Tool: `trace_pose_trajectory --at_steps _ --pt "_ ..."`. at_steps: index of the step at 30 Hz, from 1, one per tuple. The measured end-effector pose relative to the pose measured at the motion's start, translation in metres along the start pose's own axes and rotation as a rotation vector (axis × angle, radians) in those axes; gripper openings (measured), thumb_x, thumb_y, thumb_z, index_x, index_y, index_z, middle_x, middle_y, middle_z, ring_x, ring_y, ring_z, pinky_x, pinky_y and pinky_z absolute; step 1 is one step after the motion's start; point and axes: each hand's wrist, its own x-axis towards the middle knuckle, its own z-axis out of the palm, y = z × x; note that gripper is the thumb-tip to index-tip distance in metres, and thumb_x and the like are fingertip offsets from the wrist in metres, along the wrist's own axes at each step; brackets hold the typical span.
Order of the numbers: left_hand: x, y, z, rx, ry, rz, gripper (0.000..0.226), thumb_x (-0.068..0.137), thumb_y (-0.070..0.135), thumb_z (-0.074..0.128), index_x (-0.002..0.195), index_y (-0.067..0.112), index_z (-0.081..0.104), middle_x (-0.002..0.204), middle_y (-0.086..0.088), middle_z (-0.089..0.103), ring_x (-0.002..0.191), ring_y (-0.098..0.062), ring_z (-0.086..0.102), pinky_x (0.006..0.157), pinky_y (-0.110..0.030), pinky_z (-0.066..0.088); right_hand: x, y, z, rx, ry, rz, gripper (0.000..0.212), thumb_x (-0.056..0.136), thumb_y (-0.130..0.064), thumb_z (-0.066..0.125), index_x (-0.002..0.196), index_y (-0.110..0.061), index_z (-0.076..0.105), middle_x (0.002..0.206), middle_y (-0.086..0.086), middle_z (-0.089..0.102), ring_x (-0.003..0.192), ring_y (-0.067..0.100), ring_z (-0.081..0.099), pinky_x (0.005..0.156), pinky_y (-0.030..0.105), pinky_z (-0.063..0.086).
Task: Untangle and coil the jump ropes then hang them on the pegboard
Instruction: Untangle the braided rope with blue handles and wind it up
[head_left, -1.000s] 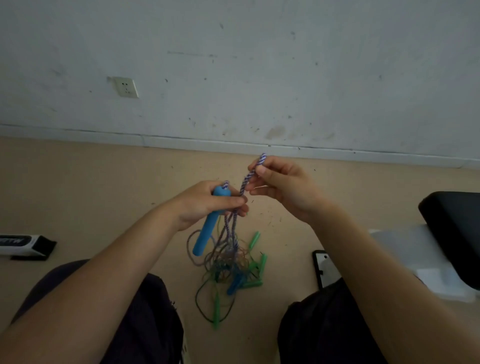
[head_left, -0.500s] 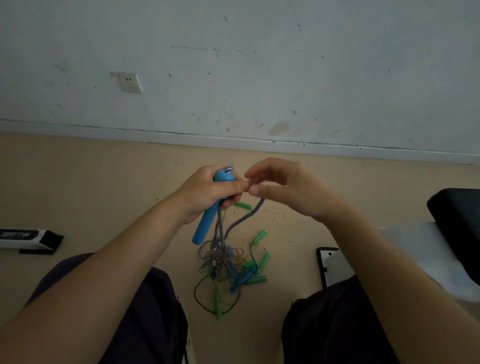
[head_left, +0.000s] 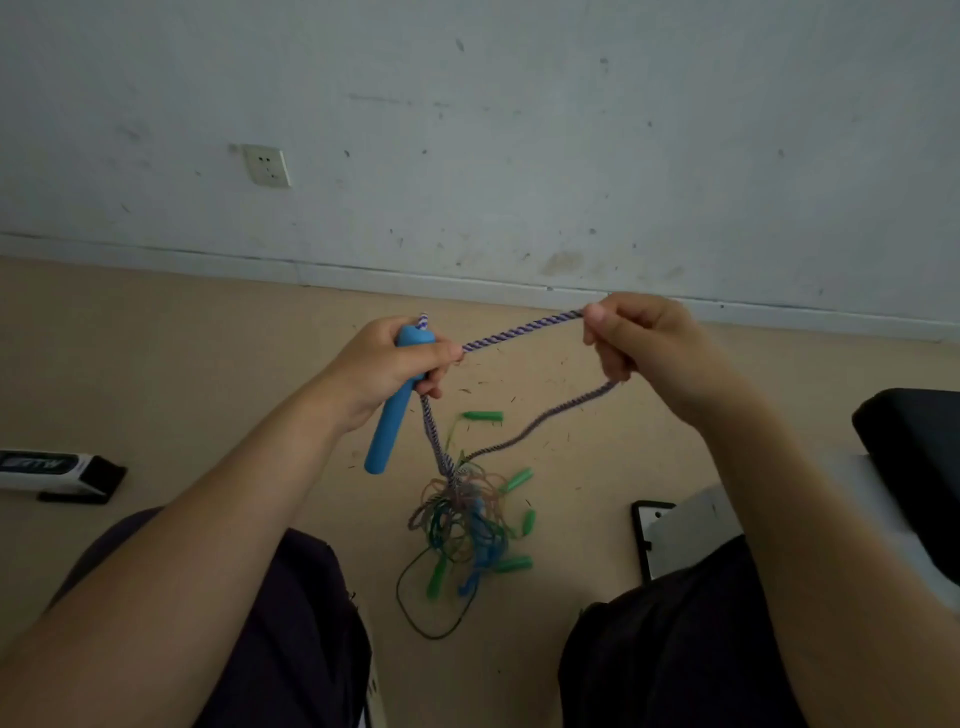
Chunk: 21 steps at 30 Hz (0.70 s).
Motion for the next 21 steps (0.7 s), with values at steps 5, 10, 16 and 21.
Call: trace_pose_trajectory --at_steps 5,10,16,21 --pt "-0.004 -0.001 0.016 0.063 -0.110 -0.001 0.012 0.092 0.009 0.069 0.083 0.003 0.064 0.057 -0.001 0.055 0.052 -0.015 0.047 0.057 -0.027 0.050 -0.003 0.006 0.023 -0.123 -0.342 0.124 0.042 0.077 -0.051 0.068 0.084 -0.010 0.070 0.060 0.002 0.055 0.054 0.019 0.046 0.051 0.027 0.039" --pt "-0.005 0.004 0.022 0.030 -0.205 0.036 0.016 0.087 0.022 0.074 0.082 0.009 0.067 0.064 -0.001 0.061 0.058 -0.015 0.055 0.065 -0.034 0.055 -0.003 0.007 0.049 -0.133 -0.345 0.041 0.026 0.094 -0.032 0.062 0.075 -0.014 0.064 0.052 -0.009 0.043 0.048 0.006 0.036 0.047 0.018 0.032" --pt "-0.004 0.005 0.008 0.041 -0.063 0.039 0.016 0.091 0.018 0.072 0.087 0.004 0.067 0.064 -0.003 0.060 0.058 -0.017 0.056 0.074 -0.048 0.057 0.004 0.004 0.014 0.292 -0.008 -0.031 0.029 0.097 -0.028 0.052 0.075 -0.009 0.057 0.050 0.000 0.039 0.045 0.015 0.028 0.046 0.023 0.025" --pt "-0.006 0.007 0.005 0.075 -0.017 0.044 0.017 0.090 0.014 0.073 0.076 0.011 0.064 0.061 0.000 0.058 0.055 -0.014 0.052 0.060 -0.027 0.049 0.003 0.007 0.010 0.104 -0.181 0.023 0.036 0.093 -0.041 0.059 0.081 -0.008 0.068 0.058 0.006 0.054 0.047 0.023 0.045 0.045 0.027 0.037"
